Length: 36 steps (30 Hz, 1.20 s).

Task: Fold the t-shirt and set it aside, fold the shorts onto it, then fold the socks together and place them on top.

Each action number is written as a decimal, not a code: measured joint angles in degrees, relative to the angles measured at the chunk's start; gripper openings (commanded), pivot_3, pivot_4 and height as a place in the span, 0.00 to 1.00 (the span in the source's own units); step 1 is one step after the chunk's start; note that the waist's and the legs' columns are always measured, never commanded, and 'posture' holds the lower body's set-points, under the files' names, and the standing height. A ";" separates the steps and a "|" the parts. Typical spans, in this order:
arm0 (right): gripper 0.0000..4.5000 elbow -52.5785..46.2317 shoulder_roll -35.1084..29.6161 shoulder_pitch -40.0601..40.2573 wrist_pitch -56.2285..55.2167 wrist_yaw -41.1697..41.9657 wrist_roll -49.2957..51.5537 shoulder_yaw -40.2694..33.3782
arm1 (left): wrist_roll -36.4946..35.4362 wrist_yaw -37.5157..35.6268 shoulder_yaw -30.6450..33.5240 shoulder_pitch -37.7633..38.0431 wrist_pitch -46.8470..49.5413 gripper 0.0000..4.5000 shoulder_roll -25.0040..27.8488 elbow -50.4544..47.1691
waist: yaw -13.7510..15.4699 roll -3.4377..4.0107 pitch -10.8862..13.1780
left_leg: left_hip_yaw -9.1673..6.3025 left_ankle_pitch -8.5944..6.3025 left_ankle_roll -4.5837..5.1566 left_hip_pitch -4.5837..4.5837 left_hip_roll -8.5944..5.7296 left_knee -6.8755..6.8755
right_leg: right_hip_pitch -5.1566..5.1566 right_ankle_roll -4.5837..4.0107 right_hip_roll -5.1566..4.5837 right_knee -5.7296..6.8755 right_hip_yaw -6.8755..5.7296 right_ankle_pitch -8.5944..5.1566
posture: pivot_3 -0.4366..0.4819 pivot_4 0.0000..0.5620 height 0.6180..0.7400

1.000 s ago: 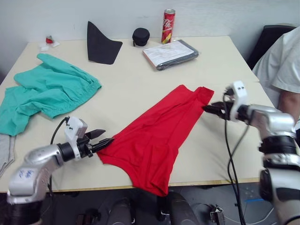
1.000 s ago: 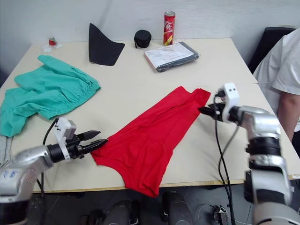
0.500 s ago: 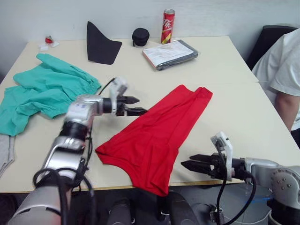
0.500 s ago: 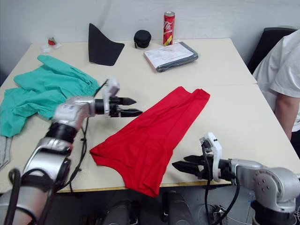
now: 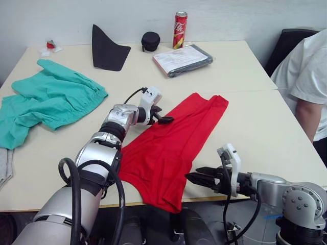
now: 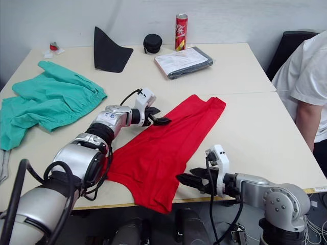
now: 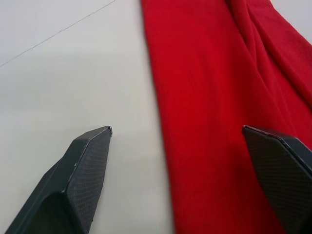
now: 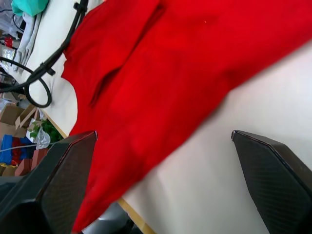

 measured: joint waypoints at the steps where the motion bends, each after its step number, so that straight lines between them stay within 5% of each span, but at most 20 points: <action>1: 1.00 0.01 0.41 -0.01 -0.03 -0.58 0.35 0.14 | 0.24 0.11 0.47 0.00 0.09 0.86 -0.18 0.06 | 0.06 -0.04 -0.03 | 0.00 0.00 0.00 -0.01 0.00 0.00 | 0.00 0.00 0.00 0.00 0.00 0.00 | 0.48 0.27 1.00; 6: 0.80 0.20 1.19 0.29 -0.06 -2.52 1.14 0.56 | 1.32 -1.97 1.01 -0.06 1.46 0.52 -1.05 0.05 | 0.31 -0.08 -0.05 | 0.00 -0.01 0.00 -0.03 -0.02 0.00 | 0.00 -0.01 0.00 -0.02 -0.01 -0.01 | 0.48 0.27 1.00; 13: 0.25 2.20 1.47 0.58 0.32 -3.97 1.81 2.57 | 2.93 -1.88 1.15 -0.02 1.31 0.01 -1.54 0.06 | 0.37 -0.08 -0.05 | 0.00 -0.01 0.02 -0.06 -0.03 0.00 | -0.01 -0.02 -0.01 -0.03 -0.01 -0.01 | 0.48 0.27 1.00; 16: 0.00 2.84 1.31 0.34 1.01 -3.95 2.35 3.05 | 2.90 -1.38 2.52 0.29 1.34 0.00 -1.56 0.06 | 0.34 -0.08 -0.05 | 0.00 -0.01 0.02 -0.07 -0.03 0.00 | -0.02 -0.02 -0.02 -0.03 -0.01 -0.01 | 0.48 0.27 1.00; 29: 0.00 13.81 -13.72 -8.74 -2.03 3.44 0.46 4.42 | -1.66 2.21 10.75 8.13 0.02 0.00 3.02 -6.60 | 0.21 -0.08 -0.04 | 0.04 -0.02 0.07 -0.06 -0.05 0.04 | -0.03 -0.01 -0.10 0.00 -0.03 0.00 | 0.48 0.27 1.00; 36: 0.00 24.08 -19.24 -16.04 -11.32 11.67 -5.95 12.52 | -6.66 8.74 15.09 23.09 6.99 0.00 4.12 -30.88 | 0.19 -0.07 -0.04 | 0.07 -0.02 0.07 -0.06 -0.05 0.05 | -0.03 -0.01 -0.14 0.04 -0.01 0.00 | 0.48 0.27 1.00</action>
